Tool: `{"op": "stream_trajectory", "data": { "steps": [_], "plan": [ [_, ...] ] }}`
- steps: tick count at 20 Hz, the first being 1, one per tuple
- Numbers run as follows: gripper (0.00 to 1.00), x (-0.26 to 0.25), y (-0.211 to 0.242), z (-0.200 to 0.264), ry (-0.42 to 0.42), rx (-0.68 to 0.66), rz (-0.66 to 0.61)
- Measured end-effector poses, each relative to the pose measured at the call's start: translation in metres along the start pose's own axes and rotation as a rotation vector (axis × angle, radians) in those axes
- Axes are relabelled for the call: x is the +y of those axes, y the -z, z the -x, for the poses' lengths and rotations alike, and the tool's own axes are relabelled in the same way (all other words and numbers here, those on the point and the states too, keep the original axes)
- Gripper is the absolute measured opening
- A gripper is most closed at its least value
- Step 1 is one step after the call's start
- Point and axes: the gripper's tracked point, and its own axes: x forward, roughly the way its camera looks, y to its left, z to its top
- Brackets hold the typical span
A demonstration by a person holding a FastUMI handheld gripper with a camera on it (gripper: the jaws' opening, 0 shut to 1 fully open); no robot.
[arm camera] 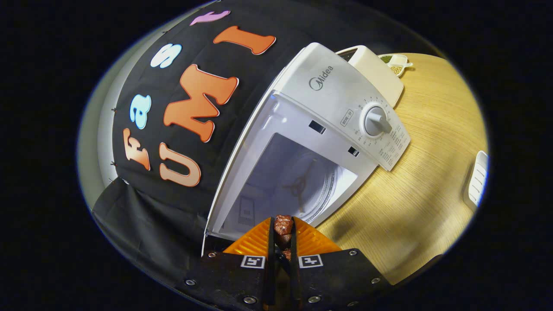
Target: Open the microwave, put the food inside, and close the microwave door.
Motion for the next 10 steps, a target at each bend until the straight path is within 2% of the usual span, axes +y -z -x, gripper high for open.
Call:
{"op": "stream_trajectory", "data": {
  "steps": [6, 10],
  "plan": [
    [0.14, 0.012, 0.005, -0.027, -0.066, -0.117, -0.104],
    [0.14, 0.023, 0.023, -0.038, -0.099, -0.119, -0.119]
  ]
}}
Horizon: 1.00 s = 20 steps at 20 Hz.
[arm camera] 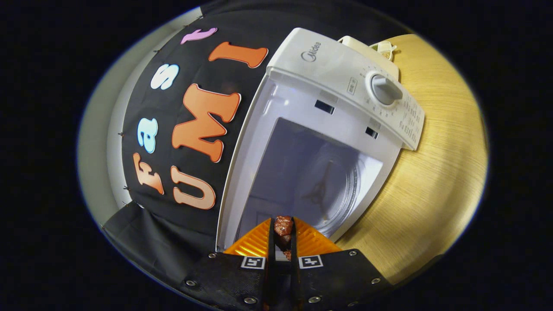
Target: Open the microwave, put the food inside, and close the microwave door.
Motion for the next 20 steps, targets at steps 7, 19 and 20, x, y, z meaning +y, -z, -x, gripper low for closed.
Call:
{"op": "stream_trajectory", "data": {
  "steps": [7, 19, 20],
  "plan": [
    [0.14, -0.013, -0.01, -0.038, 0.004, -0.07, -0.042],
    [0.14, -0.044, -0.021, -0.087, 0.139, -0.201, 0.004],
    [0.15, -0.046, -0.021, -0.088, 0.154, -0.206, 0.031]
  ]
}}
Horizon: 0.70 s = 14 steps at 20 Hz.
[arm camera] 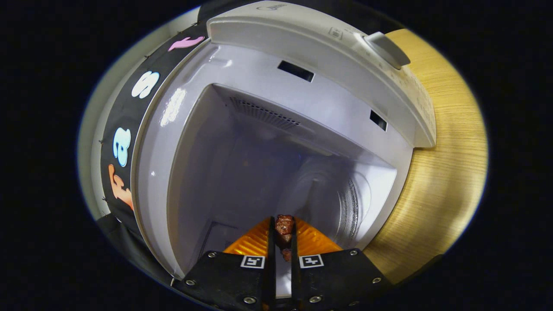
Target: Open the microwave, put the food inside, and close the microwave door.
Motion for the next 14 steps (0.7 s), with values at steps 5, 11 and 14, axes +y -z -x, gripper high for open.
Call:
{"op": "stream_trajectory", "data": {
  "steps": [5, 11, 14],
  "plan": [
    [0.41, -0.027, 0.017, 0.007, 0.109, 0.08, 0.146],
    [0.88, -0.028, 0.034, 0.033, 0.174, 0.311, 0.351],
    [0.97, -0.044, 0.033, 0.053, 0.235, 0.391, 0.428]
  ]
}}
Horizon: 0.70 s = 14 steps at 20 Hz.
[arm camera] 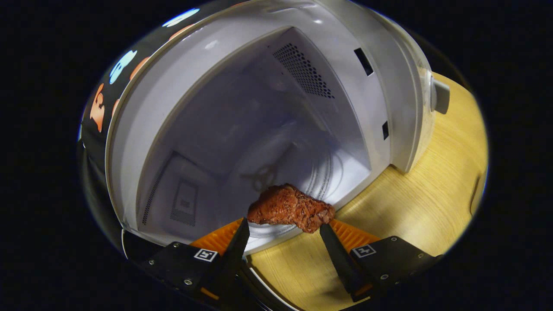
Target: Open the microwave, put the food inside, and close the microwave door.
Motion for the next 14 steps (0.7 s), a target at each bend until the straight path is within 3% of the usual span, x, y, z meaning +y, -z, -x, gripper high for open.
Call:
{"op": "stream_trajectory", "data": {
  "steps": [7, 14],
  "plan": [
    [0.97, -0.009, 0.009, 0.032, -0.027, 0.021, 0.102],
    [0.97, -0.027, 0.047, 0.126, -0.042, 0.054, 0.246]
  ]
}}
